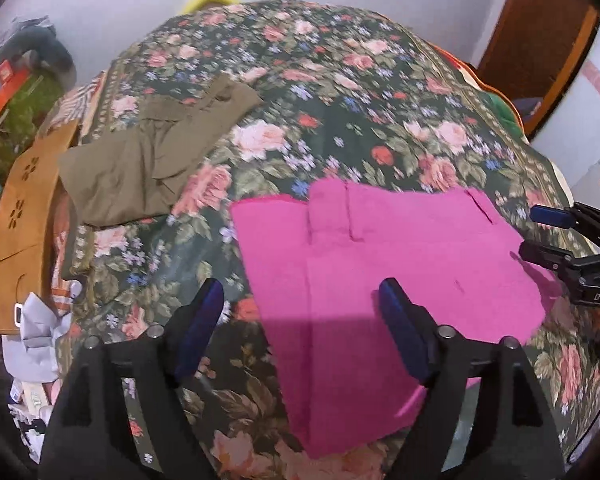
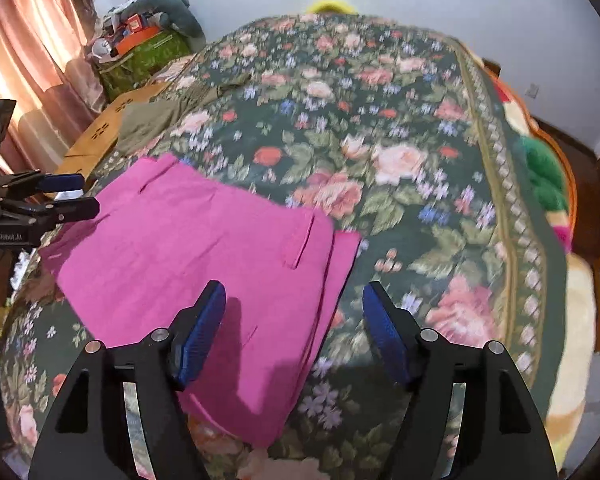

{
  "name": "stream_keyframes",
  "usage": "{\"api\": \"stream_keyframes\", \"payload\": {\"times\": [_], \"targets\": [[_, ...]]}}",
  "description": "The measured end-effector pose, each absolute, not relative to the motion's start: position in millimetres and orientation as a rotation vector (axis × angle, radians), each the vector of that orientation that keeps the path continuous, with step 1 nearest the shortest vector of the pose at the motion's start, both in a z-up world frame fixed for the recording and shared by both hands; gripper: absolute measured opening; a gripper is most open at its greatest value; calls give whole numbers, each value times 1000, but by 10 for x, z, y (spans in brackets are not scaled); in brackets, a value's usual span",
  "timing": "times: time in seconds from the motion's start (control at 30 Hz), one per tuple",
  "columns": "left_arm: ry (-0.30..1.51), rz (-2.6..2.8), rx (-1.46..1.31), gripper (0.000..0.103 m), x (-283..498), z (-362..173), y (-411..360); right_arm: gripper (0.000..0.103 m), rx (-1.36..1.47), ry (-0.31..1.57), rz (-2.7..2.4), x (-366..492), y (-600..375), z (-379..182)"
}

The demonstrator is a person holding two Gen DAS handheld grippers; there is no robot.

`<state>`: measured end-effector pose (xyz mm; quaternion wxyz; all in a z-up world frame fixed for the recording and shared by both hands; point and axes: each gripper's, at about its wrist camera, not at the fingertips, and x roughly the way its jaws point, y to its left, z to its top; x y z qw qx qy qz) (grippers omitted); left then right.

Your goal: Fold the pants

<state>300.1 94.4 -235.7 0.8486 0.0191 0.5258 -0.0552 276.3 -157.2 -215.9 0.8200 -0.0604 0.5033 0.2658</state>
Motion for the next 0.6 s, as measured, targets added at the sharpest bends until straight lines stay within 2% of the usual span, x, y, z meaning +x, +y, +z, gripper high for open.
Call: {"api": "stream_keyframes", "payload": {"times": [0.33, 0.43, 0.53, 0.6], "targets": [[1162, -153, -63, 80, 3121, -2566, 964, 67, 79, 1207, 578, 2934, -1714, -2464], [1174, -171, -101, 80, 3157, -2604, 983, 59, 97, 1220, 592, 2965, -1678, -2490], [1182, -200, -158, 70, 3195, -2633, 1017, 49, 109, 1232, 610, 2999, -1628, -2527], [1184, -217, -182, 57, 3218, -2642, 1020, 43, 128, 1239, 615, 3029, -1625, -2551]]}}
